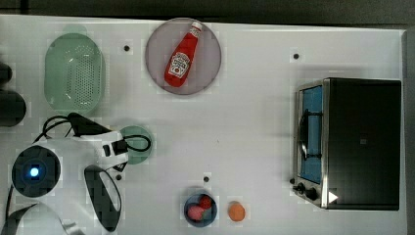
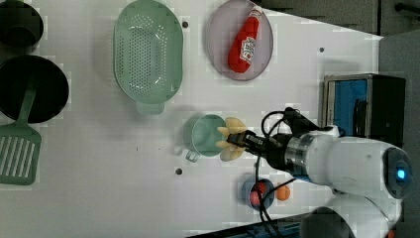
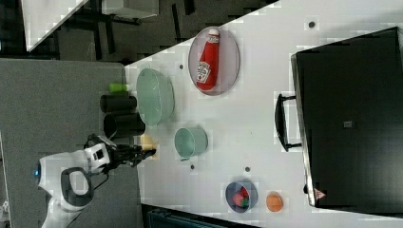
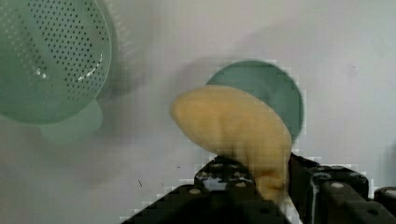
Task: Pick Banana and place it in mug.
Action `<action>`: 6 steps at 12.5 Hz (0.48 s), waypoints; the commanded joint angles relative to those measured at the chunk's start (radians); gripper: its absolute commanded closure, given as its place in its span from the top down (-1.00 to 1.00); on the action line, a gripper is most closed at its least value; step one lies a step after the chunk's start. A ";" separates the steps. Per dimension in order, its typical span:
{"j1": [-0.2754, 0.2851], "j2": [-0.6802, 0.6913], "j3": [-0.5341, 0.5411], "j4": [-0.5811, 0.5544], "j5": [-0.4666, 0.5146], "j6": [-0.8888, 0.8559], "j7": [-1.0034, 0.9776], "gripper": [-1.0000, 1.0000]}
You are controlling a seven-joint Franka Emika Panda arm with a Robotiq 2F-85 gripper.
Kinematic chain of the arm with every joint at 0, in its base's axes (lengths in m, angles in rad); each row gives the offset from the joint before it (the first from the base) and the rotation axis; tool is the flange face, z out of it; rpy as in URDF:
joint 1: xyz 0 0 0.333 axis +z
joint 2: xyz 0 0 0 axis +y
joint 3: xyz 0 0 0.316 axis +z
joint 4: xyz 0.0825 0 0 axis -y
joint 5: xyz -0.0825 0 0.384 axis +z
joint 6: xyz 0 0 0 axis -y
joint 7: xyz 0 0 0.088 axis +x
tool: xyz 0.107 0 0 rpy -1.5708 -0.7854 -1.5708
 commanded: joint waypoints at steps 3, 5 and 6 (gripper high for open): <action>-0.010 0.122 -0.018 -0.002 -0.040 0.073 0.107 -0.37; -0.011 0.146 -0.022 -0.005 -0.043 0.119 0.115 -0.15; -0.011 0.151 -0.021 -0.007 -0.043 0.133 0.115 0.07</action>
